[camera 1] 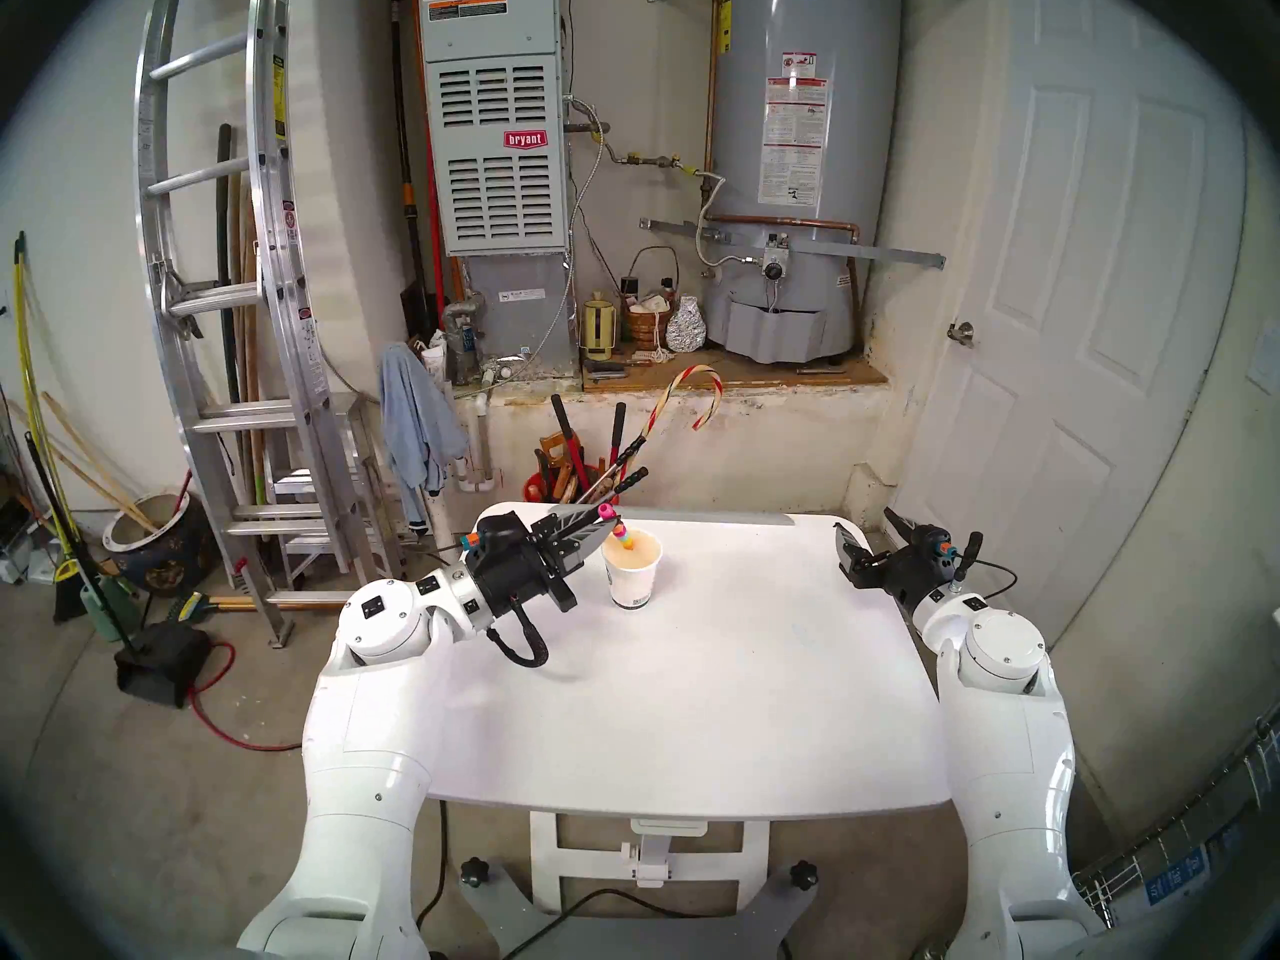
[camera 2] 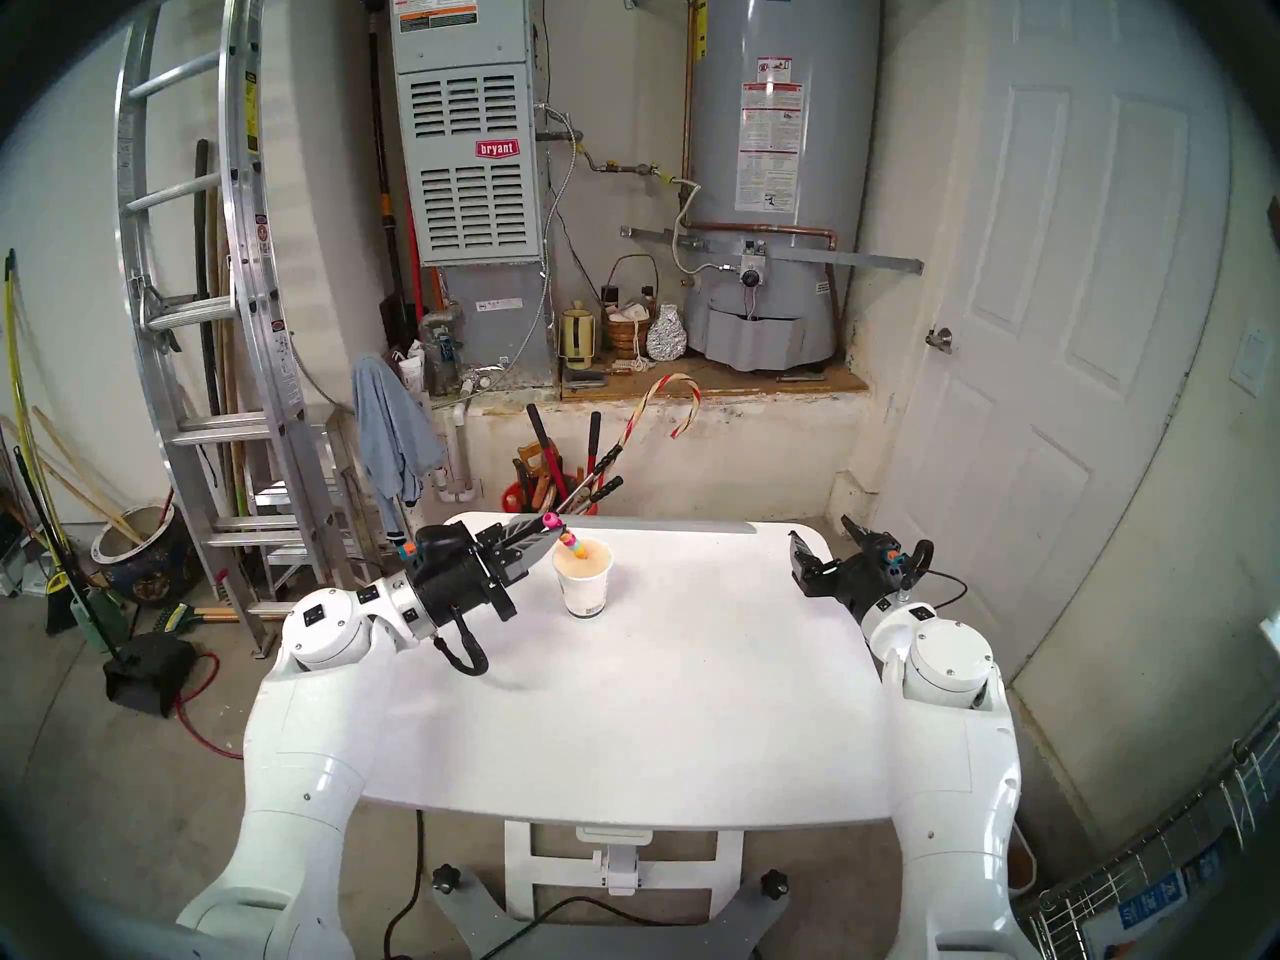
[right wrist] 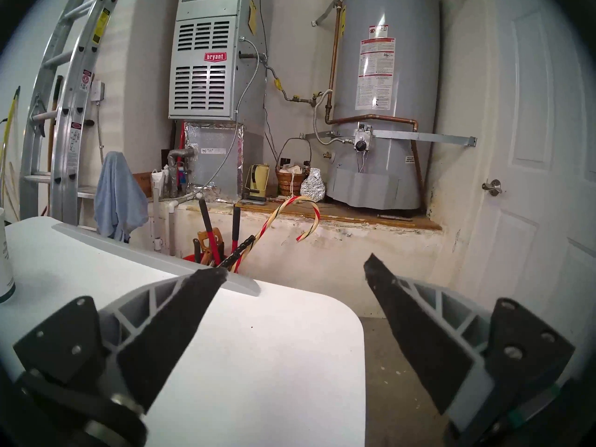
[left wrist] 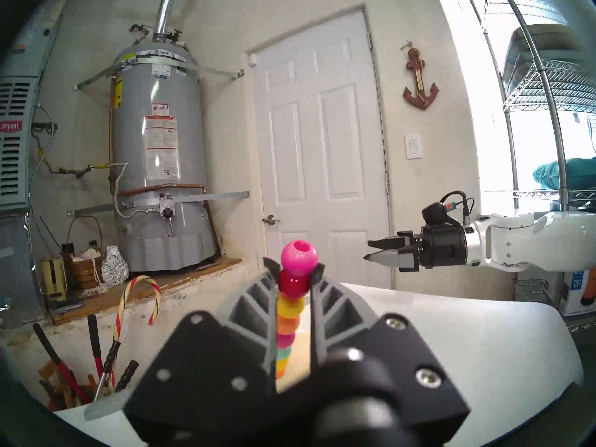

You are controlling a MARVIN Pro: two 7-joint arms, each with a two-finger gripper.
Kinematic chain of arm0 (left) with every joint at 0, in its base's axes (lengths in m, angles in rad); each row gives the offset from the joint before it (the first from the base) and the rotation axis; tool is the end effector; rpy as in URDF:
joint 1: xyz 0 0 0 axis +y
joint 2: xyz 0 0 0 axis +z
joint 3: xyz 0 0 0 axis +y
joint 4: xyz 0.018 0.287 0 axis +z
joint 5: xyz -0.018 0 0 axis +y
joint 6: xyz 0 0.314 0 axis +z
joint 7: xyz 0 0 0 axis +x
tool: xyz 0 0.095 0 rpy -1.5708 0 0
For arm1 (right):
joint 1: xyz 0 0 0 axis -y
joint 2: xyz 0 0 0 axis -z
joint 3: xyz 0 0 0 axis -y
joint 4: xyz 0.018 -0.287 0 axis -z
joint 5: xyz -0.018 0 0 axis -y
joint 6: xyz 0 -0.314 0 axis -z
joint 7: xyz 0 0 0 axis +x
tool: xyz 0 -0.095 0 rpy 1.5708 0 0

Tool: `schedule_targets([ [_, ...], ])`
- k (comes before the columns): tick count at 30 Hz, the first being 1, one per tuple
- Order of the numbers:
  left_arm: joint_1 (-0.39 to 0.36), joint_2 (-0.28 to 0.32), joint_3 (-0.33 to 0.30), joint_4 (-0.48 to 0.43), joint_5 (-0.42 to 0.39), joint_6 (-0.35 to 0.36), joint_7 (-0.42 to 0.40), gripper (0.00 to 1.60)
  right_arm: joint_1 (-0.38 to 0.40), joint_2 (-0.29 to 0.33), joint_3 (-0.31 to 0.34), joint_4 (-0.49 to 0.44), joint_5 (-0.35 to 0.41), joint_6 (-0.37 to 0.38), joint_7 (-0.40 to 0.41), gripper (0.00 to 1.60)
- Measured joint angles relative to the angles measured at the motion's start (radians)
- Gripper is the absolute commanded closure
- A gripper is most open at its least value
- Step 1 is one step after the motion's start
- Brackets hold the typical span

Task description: Switch the marker to another color

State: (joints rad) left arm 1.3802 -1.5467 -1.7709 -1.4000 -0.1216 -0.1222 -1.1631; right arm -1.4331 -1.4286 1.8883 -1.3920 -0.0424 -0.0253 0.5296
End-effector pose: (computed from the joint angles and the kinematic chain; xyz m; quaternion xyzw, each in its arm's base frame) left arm 0.4331 -0.0036 -0.2726 0.5556 -0.3178 0.6944 0.3288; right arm 0.4449 -0.1330 -0.3017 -0.7147 -0.1150 -0.6896 0.0230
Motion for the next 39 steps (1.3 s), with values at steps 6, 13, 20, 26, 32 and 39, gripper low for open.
schedule_targets([
  [6,-0.008,-0.003,-0.020,-0.044,-0.027,0.034,-0.022,1.60,0.023,0.007,-0.012,0.024,0.002,-0.018,0.007,0.00],
  [13,-0.031,-0.005,-0.045,-0.089,-0.055,0.074,-0.040,1.60,0.052,0.028,-0.047,0.035,-0.003,-0.054,0.049,0.00],
  [20,-0.051,-0.003,-0.063,-0.131,-0.072,0.108,-0.059,1.60,0.088,0.046,-0.103,-0.007,-0.011,-0.079,0.115,0.00],
  [26,-0.055,0.000,-0.069,-0.153,-0.074,0.133,-0.075,1.60,0.118,0.058,-0.161,-0.065,0.002,-0.083,0.218,0.00],
  [32,-0.055,0.005,-0.079,-0.175,-0.075,0.154,-0.088,1.60,0.144,0.063,-0.223,-0.119,0.032,-0.064,0.336,0.00],
  [39,-0.048,0.009,-0.094,-0.199,-0.078,0.176,-0.102,1.60,0.163,0.060,-0.286,-0.155,0.051,-0.006,0.430,0.00],
])
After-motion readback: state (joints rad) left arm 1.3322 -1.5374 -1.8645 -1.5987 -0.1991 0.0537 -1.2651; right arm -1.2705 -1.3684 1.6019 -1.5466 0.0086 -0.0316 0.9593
